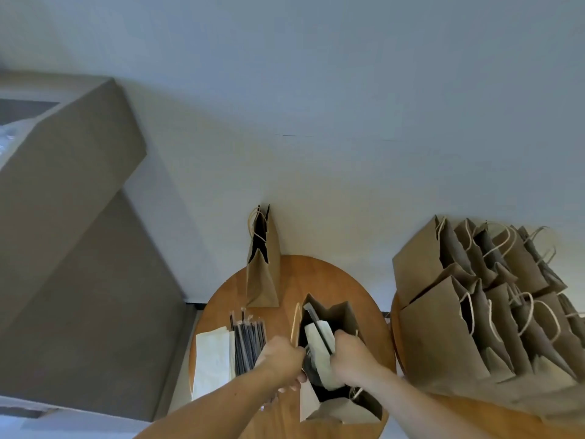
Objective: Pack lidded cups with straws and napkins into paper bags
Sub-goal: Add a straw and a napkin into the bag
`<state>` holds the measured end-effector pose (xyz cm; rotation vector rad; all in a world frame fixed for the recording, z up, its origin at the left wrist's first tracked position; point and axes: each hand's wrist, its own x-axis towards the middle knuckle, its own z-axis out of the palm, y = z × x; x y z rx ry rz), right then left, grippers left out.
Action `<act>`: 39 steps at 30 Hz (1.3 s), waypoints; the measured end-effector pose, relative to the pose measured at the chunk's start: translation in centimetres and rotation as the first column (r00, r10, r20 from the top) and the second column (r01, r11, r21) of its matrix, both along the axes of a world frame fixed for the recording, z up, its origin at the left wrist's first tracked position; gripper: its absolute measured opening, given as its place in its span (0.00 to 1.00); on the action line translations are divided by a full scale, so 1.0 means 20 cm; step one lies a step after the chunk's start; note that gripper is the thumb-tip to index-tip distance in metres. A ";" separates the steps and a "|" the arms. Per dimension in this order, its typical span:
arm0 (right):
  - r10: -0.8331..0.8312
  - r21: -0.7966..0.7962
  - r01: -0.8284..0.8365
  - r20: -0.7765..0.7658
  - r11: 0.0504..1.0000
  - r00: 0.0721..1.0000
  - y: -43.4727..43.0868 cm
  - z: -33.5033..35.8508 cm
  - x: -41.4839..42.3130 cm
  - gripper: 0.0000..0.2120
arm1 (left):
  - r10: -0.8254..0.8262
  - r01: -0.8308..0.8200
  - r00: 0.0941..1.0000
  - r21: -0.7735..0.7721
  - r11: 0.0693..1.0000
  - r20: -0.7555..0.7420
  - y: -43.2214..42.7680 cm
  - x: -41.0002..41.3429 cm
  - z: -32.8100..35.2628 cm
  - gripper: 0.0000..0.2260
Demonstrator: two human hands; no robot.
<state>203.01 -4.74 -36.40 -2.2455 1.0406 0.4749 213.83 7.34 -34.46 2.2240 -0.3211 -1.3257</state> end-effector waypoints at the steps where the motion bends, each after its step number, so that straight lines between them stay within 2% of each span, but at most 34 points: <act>1: -0.019 -0.019 0.019 -0.040 1.000 0.999 0.02 -0.04 0.02 0.10 | -0.008 0.008 1.000 -0.003 1.000 -0.002 0.00 -0.01 -0.01 0.10; 3: -0.036 -0.059 0.030 -0.100 0.998 0.994 0.05 -0.11 0.07 0.09 | -0.024 0.024 1.000 -0.007 1.000 0.001 0.01 -0.01 -0.02 0.08; 5: -0.070 -0.060 0.064 -0.101 0.996 0.992 0.06 -0.19 0.11 0.04 | -0.016 0.016 1.000 -0.015 1.000 -0.015 0.03 -0.01 -0.04 0.07; 7: -0.106 -0.061 0.101 -0.093 0.993 0.990 0.05 -0.27 0.13 0.11 | -0.010 0.009 0.999 -0.024 1.000 -0.035 0.04 0.00 -0.06 0.08; 9: -0.130 -0.053 0.126 -0.102 0.991 0.986 0.05 -0.34 0.16 0.13 | 0.005 -0.006 0.999 -0.026 1.000 -0.045 0.05 0.00 -0.07 0.09; 14: -0.179 -0.070 0.170 -0.157 0.983 0.971 0.04 -0.42 0.17 0.05 | 0.017 -0.019 0.999 -0.029 0.999 -0.039 0.07 0.01 -0.11 0.02; 15: -0.164 -0.071 0.155 -0.160 0.985 0.973 0.03 -0.42 0.17 0.06 | 0.013 -0.014 0.999 -0.034 0.999 -0.037 0.07 0.02 -0.11 0.02; 19: -0.077 -0.126 0.059 -0.147 0.990 0.986 0.05 -0.37 0.17 0.06 | 0.000 -0.001 1.000 -0.035 0.999 -0.028 0.07 0.02 -0.11 0.05; 21: 0.036 -0.159 -0.061 -0.157 0.985 0.987 0.06 -0.30 0.19 0.09 | -0.001 0.000 1.000 -0.040 0.999 -0.031 0.06 0.02 -0.11 0.08; 24: 0.231 -0.255 -0.298 -0.261 0.920 0.937 0.06 -0.10 0.22 0.13 | -0.047 0.046 0.999 -0.057 0.997 -0.018 0.05 0.02 -0.09 0.11; 26: 0.331 -0.295 -0.426 -0.321 0.855 0.887 0.05 0.06 0.22 0.09 | -0.080 0.080 0.997 -0.066 0.995 -0.001 0.03 0.01 -0.08 0.11; 28: 0.395 -0.329 -0.488 -0.313 0.808 0.864 0.02 0.22 0.19 0.05 | -0.111 0.112 0.994 -0.068 0.991 0.022 0.02 0.00 -0.06 0.11; 30: 0.401 -0.351 -0.466 -0.245 0.812 0.883 -0.04 0.33 0.14 0.06 | -0.126 0.128 0.992 -0.085 0.988 0.027 0.01 -0.01 -0.05 0.12; 33: 0.261 -0.398 -0.224 0.039 0.890 0.965 -0.16 0.40 0.04 0.03 | -0.153 0.152 0.988 -0.113 0.982 -0.003 0.00 -0.02 -0.04 0.10; 34: 0.160 -0.375 -0.097 0.142 0.922 0.977 -0.20 0.39 0.00 0.09 | -0.162 0.158 0.986 -0.120 0.980 -0.028 0.00 -0.02 -0.03 0.12; 35: 0.035 -0.290 0.036 0.236 0.956 0.971 -0.24 0.38 -0.04 0.17 | -0.167 0.159 0.984 -0.128 0.979 -0.056 0.00 -0.03 -0.03 0.15; 37: -0.278 0.044 0.279 0.319 0.959 0.906 -0.27 0.35 -0.11 0.31 | -0.184 0.168 0.978 -0.149 0.974 -0.099 -0.01 -0.04 -0.01 0.20; 39: -0.523 0.376 0.420 0.238 0.826 0.818 -0.25 0.29 -0.16 0.38 | -0.224 0.208 0.970 -0.156 0.966 -0.094 -0.01 -0.07 -0.01 0.25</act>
